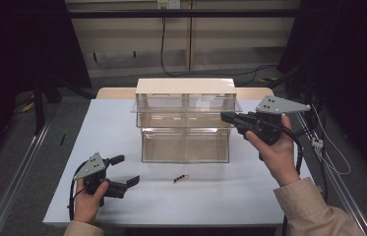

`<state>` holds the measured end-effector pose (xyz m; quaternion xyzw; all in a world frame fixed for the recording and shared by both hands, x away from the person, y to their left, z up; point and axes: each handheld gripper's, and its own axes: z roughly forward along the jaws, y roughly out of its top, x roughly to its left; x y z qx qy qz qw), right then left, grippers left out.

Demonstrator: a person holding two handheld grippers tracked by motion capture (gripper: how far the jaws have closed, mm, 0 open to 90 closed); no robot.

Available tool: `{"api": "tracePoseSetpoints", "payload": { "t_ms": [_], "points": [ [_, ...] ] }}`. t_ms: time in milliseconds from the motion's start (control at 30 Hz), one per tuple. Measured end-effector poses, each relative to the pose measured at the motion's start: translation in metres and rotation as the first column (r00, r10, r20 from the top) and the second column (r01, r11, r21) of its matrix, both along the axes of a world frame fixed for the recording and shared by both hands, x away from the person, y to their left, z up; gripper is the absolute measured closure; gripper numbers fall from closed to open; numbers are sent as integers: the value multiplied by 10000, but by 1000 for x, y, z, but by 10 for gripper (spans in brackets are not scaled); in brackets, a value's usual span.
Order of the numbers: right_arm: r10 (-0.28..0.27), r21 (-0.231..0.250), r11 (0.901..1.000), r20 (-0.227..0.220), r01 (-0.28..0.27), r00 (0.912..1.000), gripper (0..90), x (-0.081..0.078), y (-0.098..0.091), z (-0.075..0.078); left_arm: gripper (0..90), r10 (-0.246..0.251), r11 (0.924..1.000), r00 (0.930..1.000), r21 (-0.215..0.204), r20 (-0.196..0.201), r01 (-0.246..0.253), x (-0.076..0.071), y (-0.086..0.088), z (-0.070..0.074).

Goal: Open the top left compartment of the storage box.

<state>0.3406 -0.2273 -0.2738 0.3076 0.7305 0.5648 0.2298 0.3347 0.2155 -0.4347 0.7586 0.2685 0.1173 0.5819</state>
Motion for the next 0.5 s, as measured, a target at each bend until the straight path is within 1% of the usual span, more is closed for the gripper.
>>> {"api": "tracePoseSetpoints", "payload": {
  "t_ms": [167, 400, 500],
  "points": [
    [-17, -91, 10000, 18, 17, 10000, 900, 4, 1, 8, 33, 7, 10000, 10000, 32, -6, -7, -1, 0, 0],
    [-4, -39, 10000, -52, 4, 10000, 900, 9, 2, 13, 33, 12, 10000, 10000, 29, -15, -12, -1, 1, 0],
    [-31, -26, 10000, -12, 31, 10000, 900, 10, 1, 15, 33, -29, 10000, 10000, 93, -41, 29, -1, 2, 0]
  ]
}}
